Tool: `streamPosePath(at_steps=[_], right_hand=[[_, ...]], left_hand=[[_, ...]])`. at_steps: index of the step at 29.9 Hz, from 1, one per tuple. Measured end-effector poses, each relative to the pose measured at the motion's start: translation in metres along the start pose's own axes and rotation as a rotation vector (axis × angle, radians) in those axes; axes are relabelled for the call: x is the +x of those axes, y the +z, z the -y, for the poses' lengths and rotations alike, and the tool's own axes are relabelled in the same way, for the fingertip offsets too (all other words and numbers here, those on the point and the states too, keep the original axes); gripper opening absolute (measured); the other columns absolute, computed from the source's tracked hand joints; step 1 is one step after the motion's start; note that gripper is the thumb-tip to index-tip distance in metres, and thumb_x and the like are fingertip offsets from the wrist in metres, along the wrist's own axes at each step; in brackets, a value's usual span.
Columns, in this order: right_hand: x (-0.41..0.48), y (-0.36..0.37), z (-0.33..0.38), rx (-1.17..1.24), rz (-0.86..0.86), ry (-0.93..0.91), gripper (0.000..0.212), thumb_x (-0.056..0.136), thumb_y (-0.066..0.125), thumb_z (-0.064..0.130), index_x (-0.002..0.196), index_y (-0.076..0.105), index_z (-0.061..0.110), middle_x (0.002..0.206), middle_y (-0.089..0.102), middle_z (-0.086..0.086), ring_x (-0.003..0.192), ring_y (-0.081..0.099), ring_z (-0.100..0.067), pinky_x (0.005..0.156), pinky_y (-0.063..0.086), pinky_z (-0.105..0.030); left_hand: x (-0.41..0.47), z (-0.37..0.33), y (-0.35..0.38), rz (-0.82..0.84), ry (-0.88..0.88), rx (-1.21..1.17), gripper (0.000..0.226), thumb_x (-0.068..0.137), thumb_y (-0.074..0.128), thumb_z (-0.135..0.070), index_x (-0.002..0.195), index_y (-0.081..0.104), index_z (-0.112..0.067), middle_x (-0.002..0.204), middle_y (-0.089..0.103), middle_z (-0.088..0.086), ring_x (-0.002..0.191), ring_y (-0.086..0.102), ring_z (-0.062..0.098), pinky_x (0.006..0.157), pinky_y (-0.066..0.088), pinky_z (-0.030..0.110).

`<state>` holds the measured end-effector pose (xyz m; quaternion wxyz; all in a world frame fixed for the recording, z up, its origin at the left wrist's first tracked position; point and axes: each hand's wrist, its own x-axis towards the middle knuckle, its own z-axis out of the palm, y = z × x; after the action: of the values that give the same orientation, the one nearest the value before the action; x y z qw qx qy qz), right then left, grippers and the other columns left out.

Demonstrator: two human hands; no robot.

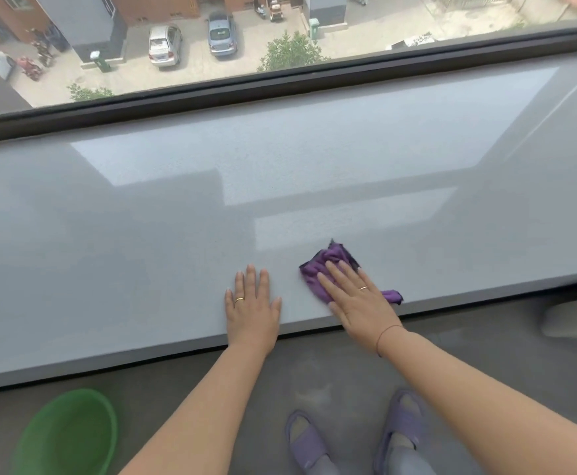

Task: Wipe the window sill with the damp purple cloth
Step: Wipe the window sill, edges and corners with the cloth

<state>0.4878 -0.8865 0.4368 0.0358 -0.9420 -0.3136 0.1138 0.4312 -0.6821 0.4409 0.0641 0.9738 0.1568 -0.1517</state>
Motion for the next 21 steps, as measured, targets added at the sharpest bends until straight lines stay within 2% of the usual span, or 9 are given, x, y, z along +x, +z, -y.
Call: streamPosePath(at_steps=[3, 6, 8, 10, 12, 14, 17, 21], right_hand=[[-0.011, -0.006, -0.04, -0.008, 0.025, 0.202, 0.055, 0.102, 0.017, 0.037, 0.15, -0.006, 0.028, 0.159, -0.015, 0.002, 0.146, -0.014, -0.017, 0.117, -0.012, -0.034], [-0.007, -0.005, -0.022, 0.057, 0.025, 0.321, 0.056, 0.101, 0.019, 0.038, 0.15, -0.007, 0.028, 0.159, -0.016, 0.001, 0.146, -0.015, -0.021, 0.117, -0.012, -0.039], [-0.005, 0.002, 0.003, 0.096, 0.007, 0.26, 0.056, 0.101, 0.019, 0.038, 0.15, -0.005, 0.029, 0.157, -0.02, 0.002, 0.145, -0.018, -0.023, 0.115, -0.017, -0.041], [-0.009, 0.005, 0.01, 0.087, 0.029, 0.064, 0.054, 0.101, 0.019, 0.038, 0.15, -0.001, 0.029, 0.155, -0.019, 0.004, 0.145, -0.017, -0.024, 0.114, -0.021, -0.039], [-0.011, 0.002, -0.01, 0.052, 0.031, -0.079, 0.054, 0.099, 0.017, 0.039, 0.151, 0.005, 0.028, 0.156, -0.011, 0.006, 0.145, -0.013, -0.024, 0.115, -0.017, -0.036], [-0.016, -0.001, -0.043, 0.004, 0.003, -0.09, 0.054, 0.099, 0.013, 0.041, 0.15, 0.0, 0.03, 0.154, -0.014, 0.008, 0.144, -0.015, -0.02, 0.114, -0.016, -0.032], [-0.028, -0.004, -0.107, -0.018, -0.03, 0.087, 0.053, 0.097, 0.005, 0.044, 0.147, -0.009, 0.031, 0.153, -0.019, 0.009, 0.145, -0.016, -0.016, 0.113, -0.018, -0.03], [-0.041, -0.019, -0.176, 0.024, 0.028, 0.338, 0.055, 0.101, 0.019, 0.038, 0.147, -0.01, 0.03, 0.158, -0.015, 0.005, 0.146, -0.015, -0.013, 0.116, -0.013, -0.033]], left_hand=[[-0.004, -0.012, 0.005, -0.007, -0.004, 0.006, 0.06, 0.101, 0.016, -0.042, 0.149, -0.012, -0.02, 0.159, -0.017, 0.004, 0.146, -0.013, 0.025, 0.119, 0.0, 0.043], [-0.004, -0.031, 0.006, -0.007, 0.028, -0.008, 0.06, 0.101, 0.016, -0.042, 0.149, -0.012, -0.02, 0.158, -0.017, 0.004, 0.146, -0.014, 0.024, 0.118, -0.003, 0.043], [-0.002, -0.047, 0.007, -0.009, 0.05, -0.003, 0.06, 0.101, 0.015, -0.042, 0.149, -0.013, -0.02, 0.158, -0.017, 0.004, 0.146, -0.015, 0.023, 0.117, -0.005, 0.043], [0.001, -0.062, 0.007, -0.021, 0.069, 0.008, 0.059, 0.101, 0.015, -0.041, 0.149, -0.012, -0.02, 0.158, -0.017, 0.004, 0.146, -0.015, 0.023, 0.117, -0.006, 0.043], [0.004, -0.072, 0.006, -0.038, 0.07, 0.018, 0.059, 0.101, 0.016, -0.04, 0.15, -0.01, -0.02, 0.159, -0.016, 0.004, 0.146, -0.014, 0.022, 0.117, -0.007, 0.043], [0.007, -0.08, 0.005, -0.042, 0.064, 0.013, 0.058, 0.101, 0.017, -0.041, 0.15, -0.008, -0.02, 0.159, -0.014, 0.004, 0.146, -0.013, 0.022, 0.117, -0.007, 0.042], [0.013, -0.094, 0.003, -0.035, 0.047, 0.0, 0.059, 0.101, 0.018, -0.042, 0.15, -0.007, -0.02, 0.159, -0.013, 0.003, 0.146, -0.013, 0.021, 0.117, -0.007, 0.042], [0.019, -0.123, 0.004, -0.027, 0.009, -0.041, 0.062, 0.1, 0.018, -0.044, 0.15, -0.009, -0.019, 0.159, -0.016, 0.003, 0.146, -0.016, 0.022, 0.117, -0.008, 0.041]])
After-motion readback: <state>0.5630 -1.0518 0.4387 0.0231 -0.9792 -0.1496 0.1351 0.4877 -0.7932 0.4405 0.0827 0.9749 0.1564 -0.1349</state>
